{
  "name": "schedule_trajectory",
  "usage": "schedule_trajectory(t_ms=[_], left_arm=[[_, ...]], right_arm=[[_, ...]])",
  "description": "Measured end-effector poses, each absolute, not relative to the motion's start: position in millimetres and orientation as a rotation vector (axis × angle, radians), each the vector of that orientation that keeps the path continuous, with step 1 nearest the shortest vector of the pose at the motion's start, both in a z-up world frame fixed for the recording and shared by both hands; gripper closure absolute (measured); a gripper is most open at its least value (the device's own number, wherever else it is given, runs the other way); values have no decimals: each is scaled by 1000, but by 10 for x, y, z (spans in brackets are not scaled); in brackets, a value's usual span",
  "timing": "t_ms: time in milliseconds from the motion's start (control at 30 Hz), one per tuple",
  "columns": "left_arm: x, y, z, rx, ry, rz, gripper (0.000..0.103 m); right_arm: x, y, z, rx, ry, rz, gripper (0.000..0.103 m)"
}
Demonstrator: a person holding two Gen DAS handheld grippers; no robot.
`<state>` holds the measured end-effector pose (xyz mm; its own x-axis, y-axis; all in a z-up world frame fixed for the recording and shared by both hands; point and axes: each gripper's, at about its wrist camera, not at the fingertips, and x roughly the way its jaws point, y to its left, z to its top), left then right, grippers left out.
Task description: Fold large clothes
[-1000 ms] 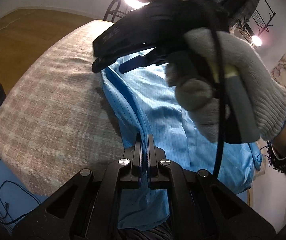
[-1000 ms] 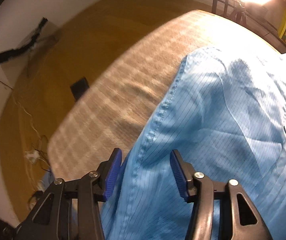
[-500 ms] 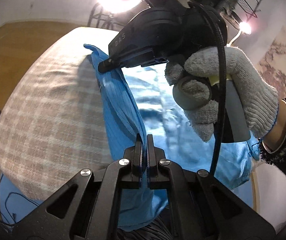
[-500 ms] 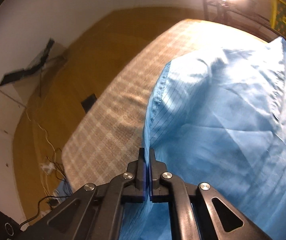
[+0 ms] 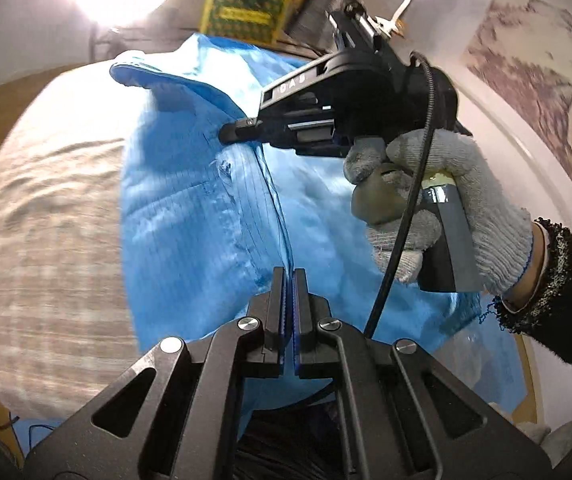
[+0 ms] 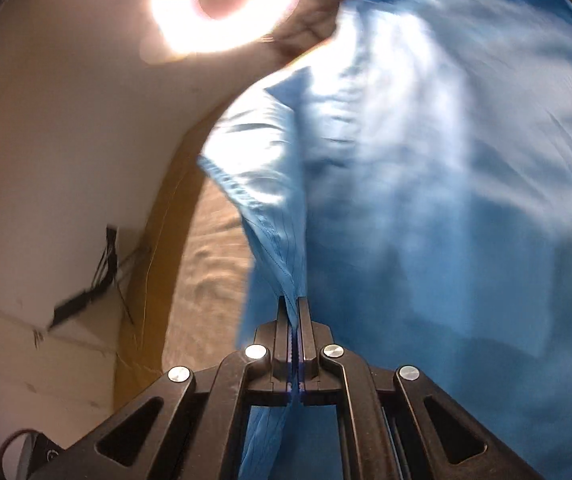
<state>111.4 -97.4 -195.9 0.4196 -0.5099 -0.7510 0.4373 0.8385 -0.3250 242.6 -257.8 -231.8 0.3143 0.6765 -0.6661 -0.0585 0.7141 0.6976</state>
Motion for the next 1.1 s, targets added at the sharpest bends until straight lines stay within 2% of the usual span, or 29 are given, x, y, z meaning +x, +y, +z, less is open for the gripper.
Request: schedule_trajectory(t_ms=[167, 267, 367, 400, 433, 500, 633, 900, 967, 1033, 1100], left_arm=[[1134, -1147, -2070, -57, 1009, -632, 103], [1083, -1189, -2067, -56, 1034, -655, 103], [1004, -1059, -2028, -135, 1060, -682, 103], [968, -969, -2001, -179, 1076, -691, 103], [931, -880, -1960, -215, 1082, -695, 103], [805, -659, -1808, -275, 1058, -685, 103], [773, -234, -1668, -272, 991, -573, 103], [1184, -406, -2255, -252, 1087, -560, 103], [1206, -544, -2367, -235, 1118, -601, 103], [1205, -652, -2465, -223, 1138, -623, 103], [1179, -692, -2525, -222, 1153, -627, 103]], right_arm=[[2374, -2899, -2625, 717, 1198, 448, 103], [2394, -2787, -2549, 578, 1199, 472, 103], [2400, -2687, -2406, 429, 1181, 490, 97], [2417, -2672, -2349, 399, 1178, 494, 92], [2433, -2674, -2313, 378, 1179, 491, 80], [2423, -2703, -2241, 305, 1176, 476, 64], [2379, -2752, -1959, 174, 1116, 488, 64], [2609, -2535, -1569, 14, 1001, 528, 64], [2674, -2359, -1565, -65, 977, 540, 57], [2770, -2181, -1598, -133, 944, 543, 41], [2871, -1988, -1643, -202, 909, 548, 33]])
